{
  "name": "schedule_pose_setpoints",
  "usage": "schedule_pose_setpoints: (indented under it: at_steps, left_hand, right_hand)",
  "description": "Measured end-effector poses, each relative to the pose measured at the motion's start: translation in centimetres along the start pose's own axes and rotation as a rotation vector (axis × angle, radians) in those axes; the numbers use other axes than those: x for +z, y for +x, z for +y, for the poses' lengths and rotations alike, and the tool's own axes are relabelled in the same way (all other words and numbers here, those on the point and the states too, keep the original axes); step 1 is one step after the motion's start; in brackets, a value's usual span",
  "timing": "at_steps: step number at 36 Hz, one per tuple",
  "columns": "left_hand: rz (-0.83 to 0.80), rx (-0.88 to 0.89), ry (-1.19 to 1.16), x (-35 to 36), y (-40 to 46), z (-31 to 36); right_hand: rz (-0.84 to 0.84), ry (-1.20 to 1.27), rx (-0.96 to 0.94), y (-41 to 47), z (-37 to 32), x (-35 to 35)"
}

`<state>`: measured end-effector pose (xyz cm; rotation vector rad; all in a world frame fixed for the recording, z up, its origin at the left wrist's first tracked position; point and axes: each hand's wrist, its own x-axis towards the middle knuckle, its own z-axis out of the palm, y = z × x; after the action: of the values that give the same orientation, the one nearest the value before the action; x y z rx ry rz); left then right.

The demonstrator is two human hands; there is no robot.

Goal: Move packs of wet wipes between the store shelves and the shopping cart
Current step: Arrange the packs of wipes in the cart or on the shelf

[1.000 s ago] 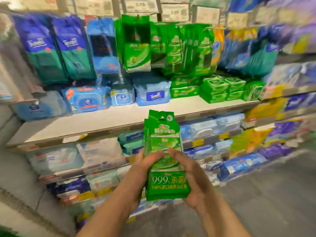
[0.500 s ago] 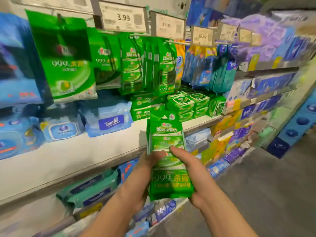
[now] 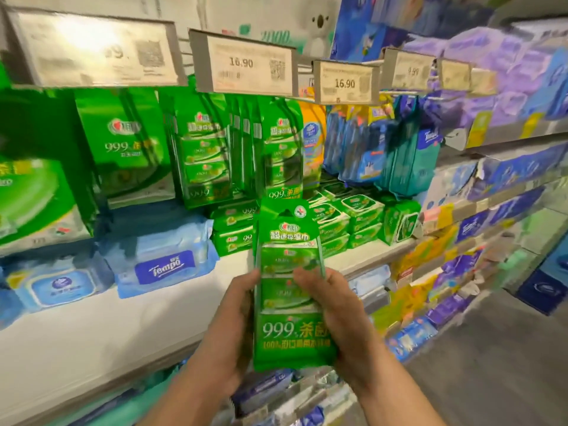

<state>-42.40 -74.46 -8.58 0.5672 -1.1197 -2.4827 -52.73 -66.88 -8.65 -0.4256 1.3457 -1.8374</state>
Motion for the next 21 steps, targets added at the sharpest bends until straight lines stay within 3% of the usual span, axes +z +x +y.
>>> schedule_pose_setpoints:
  at_steps: [5, 12, 21]
  left_hand:
    - [0.188, 0.095, 0.071, 1.0, 1.7, 0.1]
    - [0.309, 0.242, 0.059, 1.8, 3.4, -0.8]
    - [0.633, 0.407, 0.081, 0.9, 1.1, -0.2]
  right_hand:
    - [-0.095, -0.07, 0.019, 3.1, -1.2, -2.2]
    - [-0.26, -0.252, 0.028, 6.1, -2.4, -3.8]
    - [-0.486, -0.26, 0.061, 6.0, -3.5, -2.1]
